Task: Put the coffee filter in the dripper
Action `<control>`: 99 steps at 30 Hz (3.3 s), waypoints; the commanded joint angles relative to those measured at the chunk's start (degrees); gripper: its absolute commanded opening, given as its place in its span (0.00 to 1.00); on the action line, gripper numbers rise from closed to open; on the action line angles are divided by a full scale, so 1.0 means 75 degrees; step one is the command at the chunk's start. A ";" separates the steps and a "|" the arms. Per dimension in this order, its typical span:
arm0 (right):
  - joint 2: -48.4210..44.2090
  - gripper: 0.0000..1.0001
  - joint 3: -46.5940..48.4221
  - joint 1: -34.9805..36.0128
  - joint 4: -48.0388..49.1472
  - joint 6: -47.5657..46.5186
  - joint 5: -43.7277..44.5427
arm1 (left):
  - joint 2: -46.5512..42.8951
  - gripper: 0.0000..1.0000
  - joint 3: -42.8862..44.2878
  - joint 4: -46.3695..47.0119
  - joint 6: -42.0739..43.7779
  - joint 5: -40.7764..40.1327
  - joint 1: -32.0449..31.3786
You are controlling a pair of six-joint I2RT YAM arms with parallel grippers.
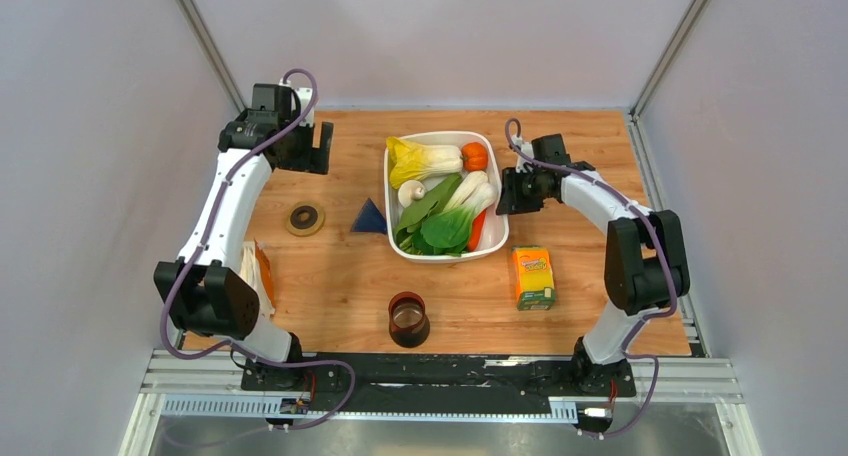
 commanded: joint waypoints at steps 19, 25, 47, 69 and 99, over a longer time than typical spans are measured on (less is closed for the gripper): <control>-0.0961 0.00 -0.0998 -0.2263 -0.0861 -0.0392 0.2079 | 0.0061 0.93 -0.0118 0.0415 0.0098 0.0027 0.0056; -0.0882 0.00 -0.0952 -0.3301 -0.0995 -0.1471 0.2166 | 0.0138 0.93 -0.0230 0.0393 0.1020 0.1306 0.0047; -0.3107 1.00 0.0550 -0.3428 -0.3137 -0.5497 -0.1980 | -0.2955 0.93 -0.3125 -0.1062 0.5594 0.4909 -0.1171; -0.1707 1.00 -0.0928 0.4418 -0.1236 -0.9431 -0.5074 | -0.3411 0.93 -0.2684 0.0295 0.2374 0.4977 0.1026; -0.0337 0.87 -0.0071 0.5674 -0.0524 -0.8993 -0.5187 | -0.3522 0.93 -0.2815 0.0152 0.2795 0.4929 0.1029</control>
